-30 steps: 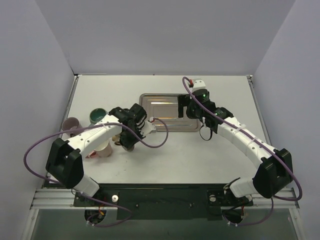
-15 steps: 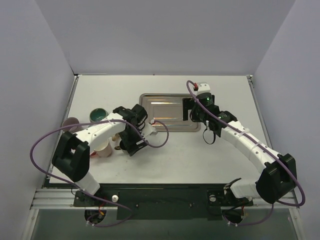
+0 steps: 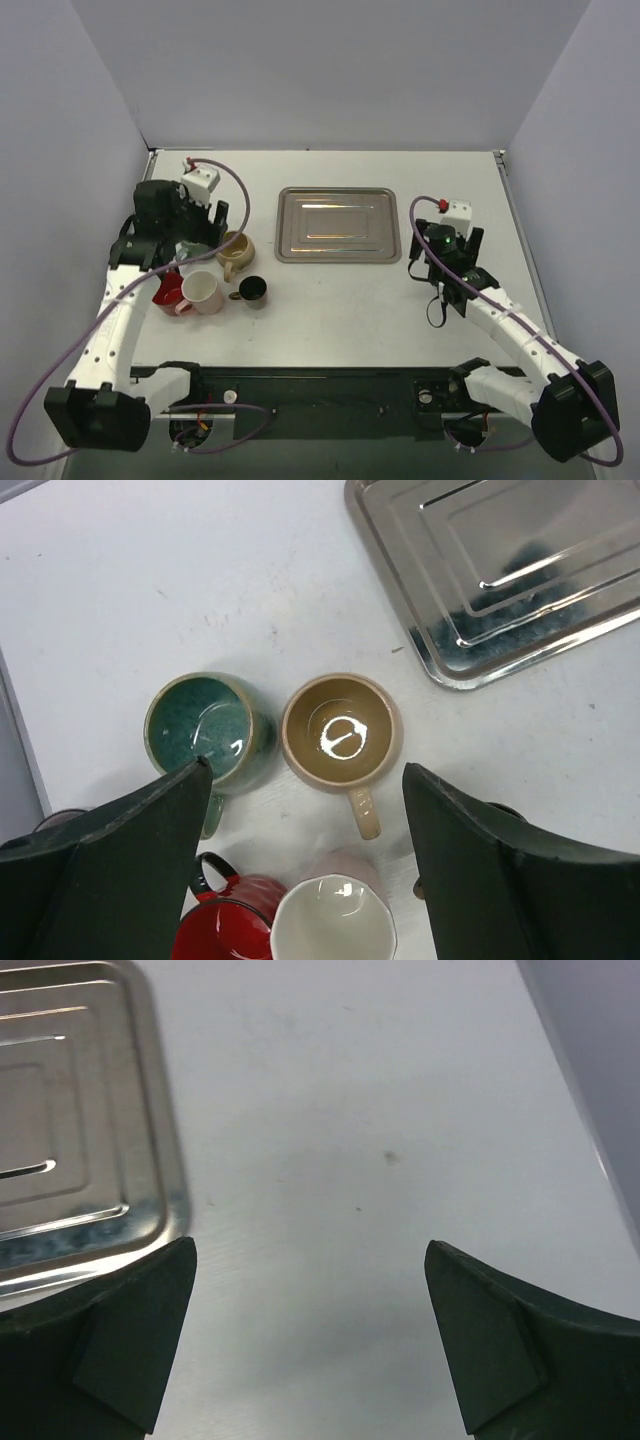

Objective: Turn the mug right side up

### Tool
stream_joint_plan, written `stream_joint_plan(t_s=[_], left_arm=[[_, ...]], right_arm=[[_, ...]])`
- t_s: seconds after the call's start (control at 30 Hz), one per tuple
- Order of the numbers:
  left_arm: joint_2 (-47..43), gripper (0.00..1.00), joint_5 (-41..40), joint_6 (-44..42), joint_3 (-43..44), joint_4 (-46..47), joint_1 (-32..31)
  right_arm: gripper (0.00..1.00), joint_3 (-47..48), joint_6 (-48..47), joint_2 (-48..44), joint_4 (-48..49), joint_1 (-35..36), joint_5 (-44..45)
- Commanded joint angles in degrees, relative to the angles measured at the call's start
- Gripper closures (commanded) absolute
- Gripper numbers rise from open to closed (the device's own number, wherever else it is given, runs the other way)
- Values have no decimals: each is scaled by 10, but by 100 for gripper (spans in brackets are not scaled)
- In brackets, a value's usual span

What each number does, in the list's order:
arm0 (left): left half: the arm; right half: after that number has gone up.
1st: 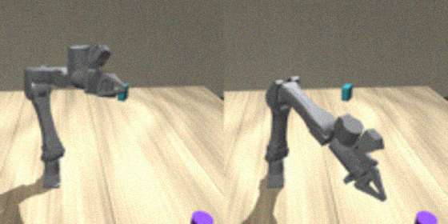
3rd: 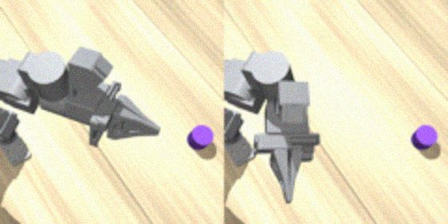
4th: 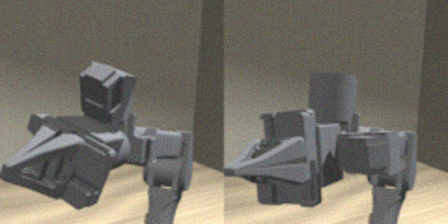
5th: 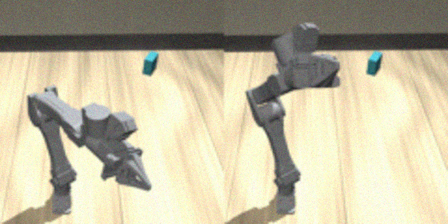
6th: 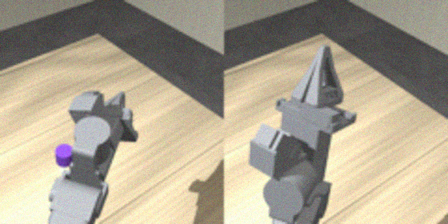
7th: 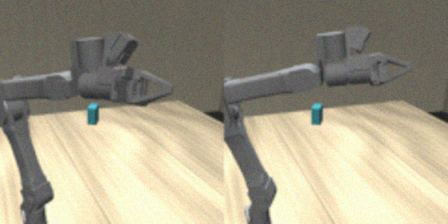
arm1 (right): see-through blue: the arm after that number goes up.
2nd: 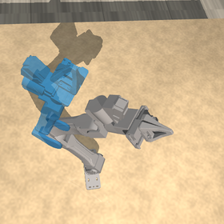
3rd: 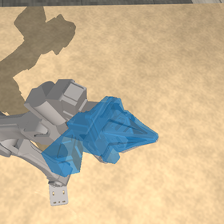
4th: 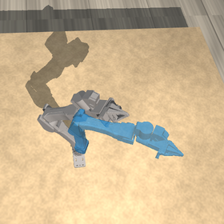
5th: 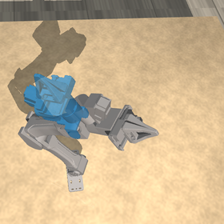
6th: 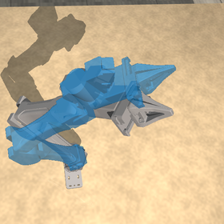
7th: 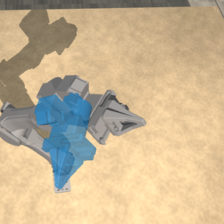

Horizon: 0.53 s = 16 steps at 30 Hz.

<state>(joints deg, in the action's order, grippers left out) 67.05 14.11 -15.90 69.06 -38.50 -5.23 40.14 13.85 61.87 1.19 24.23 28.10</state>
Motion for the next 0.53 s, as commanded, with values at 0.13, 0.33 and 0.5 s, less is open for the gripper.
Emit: stream_joint_plan(t_s=[0.13,0.33,0.5], left_arm=[[-149,12,-164,133,-247,339,2],[-190,11,-186,148,-360,419,3],[-218,11,-145,145,-399,426,2]], right_arm=[[9,-174,9,-147,118,-42,150],[9,-253,14,-211,138,-43,170],[9,-295,-6,-255,173,-44,167]])
